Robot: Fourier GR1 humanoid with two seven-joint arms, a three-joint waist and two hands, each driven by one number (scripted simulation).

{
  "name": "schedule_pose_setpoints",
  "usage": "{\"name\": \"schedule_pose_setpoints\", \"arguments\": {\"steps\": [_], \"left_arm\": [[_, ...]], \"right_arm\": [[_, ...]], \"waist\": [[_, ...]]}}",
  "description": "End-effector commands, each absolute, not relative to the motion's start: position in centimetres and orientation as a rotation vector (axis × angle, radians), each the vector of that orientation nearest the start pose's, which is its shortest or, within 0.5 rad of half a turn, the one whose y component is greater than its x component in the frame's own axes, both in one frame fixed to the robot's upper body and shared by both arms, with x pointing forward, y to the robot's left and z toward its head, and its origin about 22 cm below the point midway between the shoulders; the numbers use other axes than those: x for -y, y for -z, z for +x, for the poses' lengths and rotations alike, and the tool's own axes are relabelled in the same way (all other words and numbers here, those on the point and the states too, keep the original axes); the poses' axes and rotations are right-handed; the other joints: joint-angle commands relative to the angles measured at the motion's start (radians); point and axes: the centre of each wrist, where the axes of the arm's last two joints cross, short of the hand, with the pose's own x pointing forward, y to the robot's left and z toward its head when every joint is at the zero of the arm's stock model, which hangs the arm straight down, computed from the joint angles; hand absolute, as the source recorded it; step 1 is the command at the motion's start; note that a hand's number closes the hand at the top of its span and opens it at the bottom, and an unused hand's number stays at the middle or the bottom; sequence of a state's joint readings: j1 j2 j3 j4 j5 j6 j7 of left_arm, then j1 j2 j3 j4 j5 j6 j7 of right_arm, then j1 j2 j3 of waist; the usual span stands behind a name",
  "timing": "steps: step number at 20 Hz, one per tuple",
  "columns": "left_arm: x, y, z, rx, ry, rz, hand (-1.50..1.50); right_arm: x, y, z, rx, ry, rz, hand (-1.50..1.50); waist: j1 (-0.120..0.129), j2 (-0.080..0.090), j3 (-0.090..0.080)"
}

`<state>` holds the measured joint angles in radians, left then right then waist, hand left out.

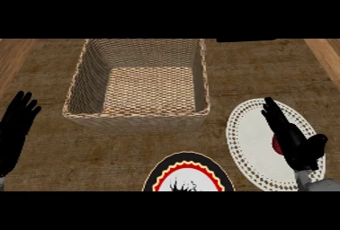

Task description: Pick the tomato from the placemat and place it in the basket

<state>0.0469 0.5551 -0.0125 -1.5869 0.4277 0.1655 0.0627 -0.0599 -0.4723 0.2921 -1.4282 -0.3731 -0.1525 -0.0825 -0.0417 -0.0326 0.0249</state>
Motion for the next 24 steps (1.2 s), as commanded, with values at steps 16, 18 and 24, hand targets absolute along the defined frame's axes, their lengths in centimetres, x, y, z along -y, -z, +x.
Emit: {"name": "schedule_pose_setpoints", "arguments": {"steps": [16, 18, 24], "left_arm": [[-30.5, 4.9, 19.4, 0.993, 0.028, 0.178, 0.0], [-30.2, 5.4, 19.1, 1.017, -0.003, 0.167, 0.0], [-30.7, 3.7, 19.7, 1.02, -0.007, 0.184, 0.0]], "right_arm": [[23.8, -8.2, 25.8, 1.837, -0.641, 0.001, -1.5], [28.2, -11.5, 27.7, 1.83, -0.745, -0.316, -1.5], [31.4, -19.2, 26.7, 1.645, -0.98, -0.719, -1.5]], "waist": [[0.024, 0.026, -0.028], [0.016, 0.026, -0.031], [0.006, 0.022, -0.029]]}}
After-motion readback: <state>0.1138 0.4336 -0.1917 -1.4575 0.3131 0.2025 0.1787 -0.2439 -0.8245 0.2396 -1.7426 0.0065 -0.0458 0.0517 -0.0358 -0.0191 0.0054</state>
